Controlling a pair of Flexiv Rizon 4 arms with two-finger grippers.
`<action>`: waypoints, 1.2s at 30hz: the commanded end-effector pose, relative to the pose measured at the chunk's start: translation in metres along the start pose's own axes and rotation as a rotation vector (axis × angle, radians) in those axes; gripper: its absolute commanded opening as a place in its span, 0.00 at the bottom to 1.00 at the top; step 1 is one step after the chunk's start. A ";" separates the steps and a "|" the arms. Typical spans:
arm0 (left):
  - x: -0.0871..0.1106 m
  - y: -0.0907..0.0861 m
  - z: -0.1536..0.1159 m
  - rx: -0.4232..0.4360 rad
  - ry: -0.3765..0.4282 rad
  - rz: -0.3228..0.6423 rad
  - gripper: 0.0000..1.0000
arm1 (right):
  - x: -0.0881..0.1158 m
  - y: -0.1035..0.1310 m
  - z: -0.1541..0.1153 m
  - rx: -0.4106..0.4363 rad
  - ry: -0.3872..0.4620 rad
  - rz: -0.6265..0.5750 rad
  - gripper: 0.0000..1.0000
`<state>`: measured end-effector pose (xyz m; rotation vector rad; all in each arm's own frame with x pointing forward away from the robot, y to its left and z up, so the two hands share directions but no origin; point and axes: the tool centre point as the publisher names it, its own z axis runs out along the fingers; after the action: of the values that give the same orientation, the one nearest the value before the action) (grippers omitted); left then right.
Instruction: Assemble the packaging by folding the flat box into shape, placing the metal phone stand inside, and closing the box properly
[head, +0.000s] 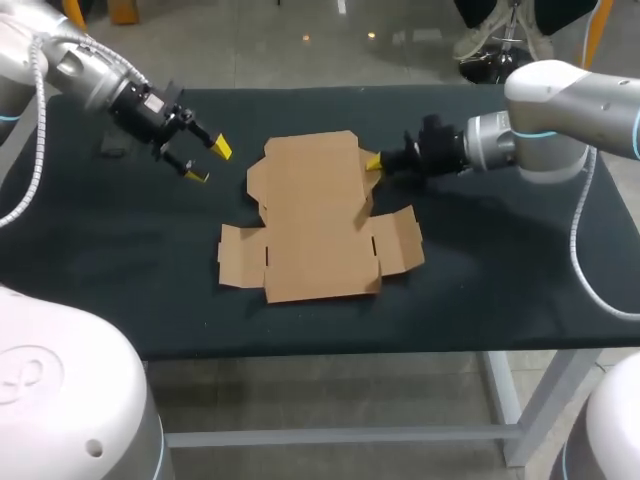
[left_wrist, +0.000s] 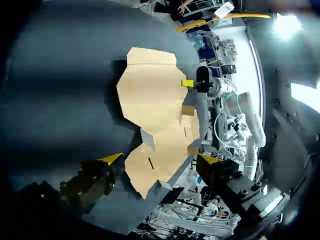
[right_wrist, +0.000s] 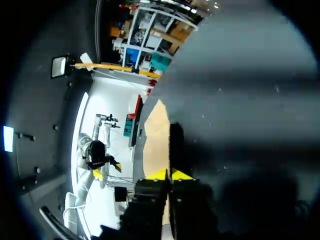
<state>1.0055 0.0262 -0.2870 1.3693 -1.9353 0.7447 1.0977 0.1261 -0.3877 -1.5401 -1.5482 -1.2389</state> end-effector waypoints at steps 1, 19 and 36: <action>-0.002 0.000 0.001 0.024 0.004 0.033 1.00 | 0.008 -0.005 -0.010 -0.009 0.046 -0.022 0.00; -0.002 -0.001 0.001 0.033 -0.003 0.061 1.00 | 0.009 -0.003 -0.010 -0.038 0.074 -0.043 0.00; -0.012 -0.042 -0.012 0.352 -0.087 0.321 1.00 | 0.062 0.009 -0.030 -0.167 0.197 -0.234 0.00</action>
<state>1.0589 0.0341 -0.2842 1.2710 -2.2053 1.1328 1.0961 0.1248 -0.3184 -1.3280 -1.5679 -1.6152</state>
